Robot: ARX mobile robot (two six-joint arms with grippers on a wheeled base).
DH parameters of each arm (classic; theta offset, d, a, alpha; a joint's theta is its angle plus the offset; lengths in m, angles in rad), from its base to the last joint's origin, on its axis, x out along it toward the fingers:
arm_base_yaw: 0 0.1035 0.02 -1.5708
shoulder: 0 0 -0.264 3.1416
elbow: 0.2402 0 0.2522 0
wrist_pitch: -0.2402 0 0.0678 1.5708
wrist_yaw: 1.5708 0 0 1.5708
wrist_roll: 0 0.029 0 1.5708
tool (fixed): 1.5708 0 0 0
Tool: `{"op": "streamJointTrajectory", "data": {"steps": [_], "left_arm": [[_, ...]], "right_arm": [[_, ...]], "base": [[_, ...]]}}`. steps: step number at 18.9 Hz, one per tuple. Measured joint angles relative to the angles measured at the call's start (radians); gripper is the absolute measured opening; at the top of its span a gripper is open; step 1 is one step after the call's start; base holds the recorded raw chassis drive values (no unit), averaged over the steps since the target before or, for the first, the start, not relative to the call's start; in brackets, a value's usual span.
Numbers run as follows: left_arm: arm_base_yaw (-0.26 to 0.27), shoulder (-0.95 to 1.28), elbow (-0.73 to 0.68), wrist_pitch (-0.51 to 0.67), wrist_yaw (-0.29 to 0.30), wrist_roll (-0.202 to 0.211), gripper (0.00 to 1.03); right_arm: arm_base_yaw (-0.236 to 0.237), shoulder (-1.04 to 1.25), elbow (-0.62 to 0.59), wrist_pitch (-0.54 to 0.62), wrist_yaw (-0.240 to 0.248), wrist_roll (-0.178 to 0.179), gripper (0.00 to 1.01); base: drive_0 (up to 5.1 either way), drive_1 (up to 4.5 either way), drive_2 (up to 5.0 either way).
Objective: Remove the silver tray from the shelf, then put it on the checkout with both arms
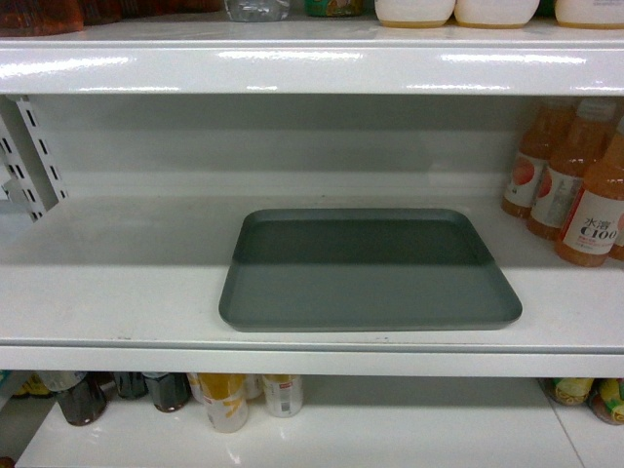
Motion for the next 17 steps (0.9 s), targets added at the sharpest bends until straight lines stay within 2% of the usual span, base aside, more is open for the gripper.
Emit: {"op": "streamJointTrajectory", "data": {"steps": [17], "left_arm": [[0.0,0.0,0.0,0.0,0.0,0.0,0.98]], "right_arm": [[0.0,0.0,0.0,0.0,0.0,0.0,0.98]], "base": [[0.0,0.0,0.0]]}}
